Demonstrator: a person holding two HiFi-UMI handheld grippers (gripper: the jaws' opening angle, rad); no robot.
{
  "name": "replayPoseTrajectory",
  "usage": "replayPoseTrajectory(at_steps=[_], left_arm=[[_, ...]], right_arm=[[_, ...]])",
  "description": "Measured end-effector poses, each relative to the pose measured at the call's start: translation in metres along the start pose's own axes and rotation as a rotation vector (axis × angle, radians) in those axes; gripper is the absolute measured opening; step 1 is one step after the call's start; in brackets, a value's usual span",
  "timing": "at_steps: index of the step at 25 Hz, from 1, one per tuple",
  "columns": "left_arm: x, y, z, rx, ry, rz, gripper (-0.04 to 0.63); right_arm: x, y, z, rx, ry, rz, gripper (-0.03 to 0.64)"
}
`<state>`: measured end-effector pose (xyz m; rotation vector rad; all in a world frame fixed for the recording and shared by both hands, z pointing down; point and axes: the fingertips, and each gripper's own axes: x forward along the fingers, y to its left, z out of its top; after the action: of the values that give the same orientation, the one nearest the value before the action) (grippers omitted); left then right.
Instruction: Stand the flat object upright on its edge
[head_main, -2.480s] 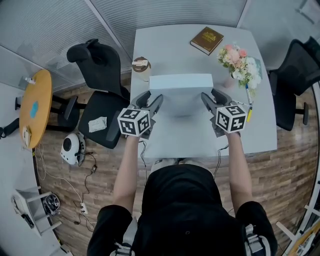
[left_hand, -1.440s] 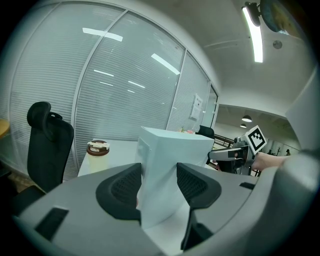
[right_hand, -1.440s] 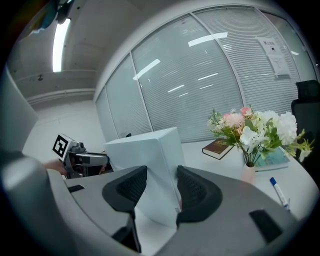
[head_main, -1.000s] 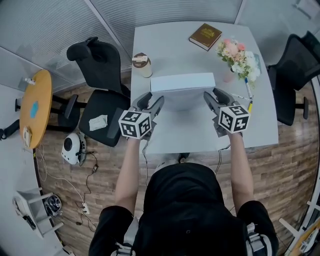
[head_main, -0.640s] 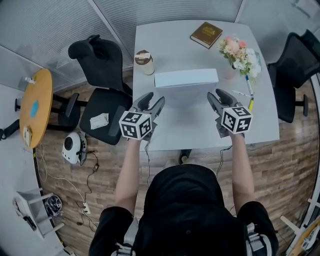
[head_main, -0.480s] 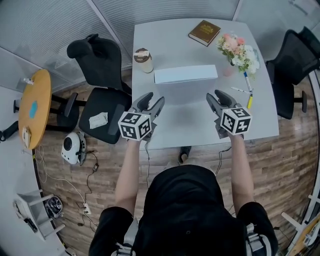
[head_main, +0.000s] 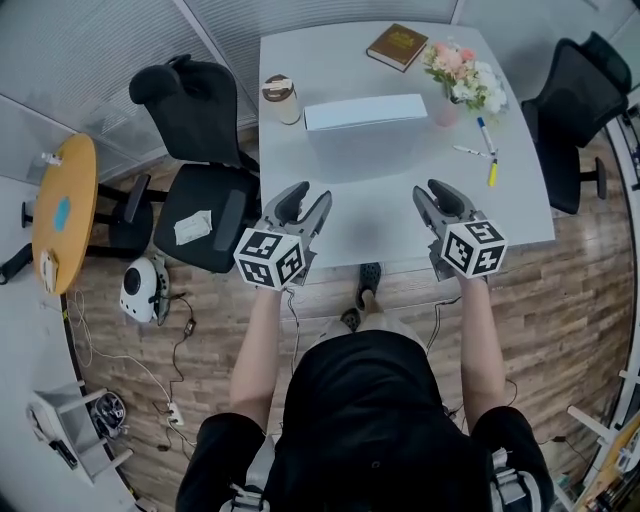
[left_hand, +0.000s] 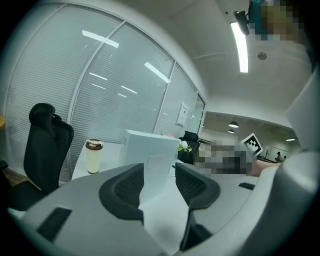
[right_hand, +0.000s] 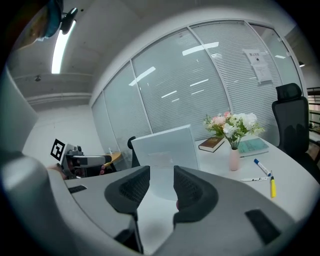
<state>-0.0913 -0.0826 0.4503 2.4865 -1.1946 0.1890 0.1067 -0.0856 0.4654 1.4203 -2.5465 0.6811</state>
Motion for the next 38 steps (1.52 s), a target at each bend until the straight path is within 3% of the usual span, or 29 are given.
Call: replayPoseTrajectory(at_steps=[12,21,26,38], left_arm=[[-0.092,-0.052,0.010,0.042,-0.094,-0.025,0.181],[-0.145,-0.076,0.019,0.064,-0.172,-0.031,0.123],[-0.165,-0.088,0.029,0.032,-0.249,-0.019,0.087],[-0.178,-0.100,0.036,0.065,-0.256,-0.015,0.041]], right_arm=[[-0.075,0.083,0.012,-0.032,-0.131,0.027,0.115],[-0.124,0.142,0.023,-0.125,-0.219,0.011,0.091],[-0.143,0.154,0.032,-0.140,-0.263,0.001,0.074],[-0.160,0.163,0.040,-0.103,-0.332,0.012,0.029]])
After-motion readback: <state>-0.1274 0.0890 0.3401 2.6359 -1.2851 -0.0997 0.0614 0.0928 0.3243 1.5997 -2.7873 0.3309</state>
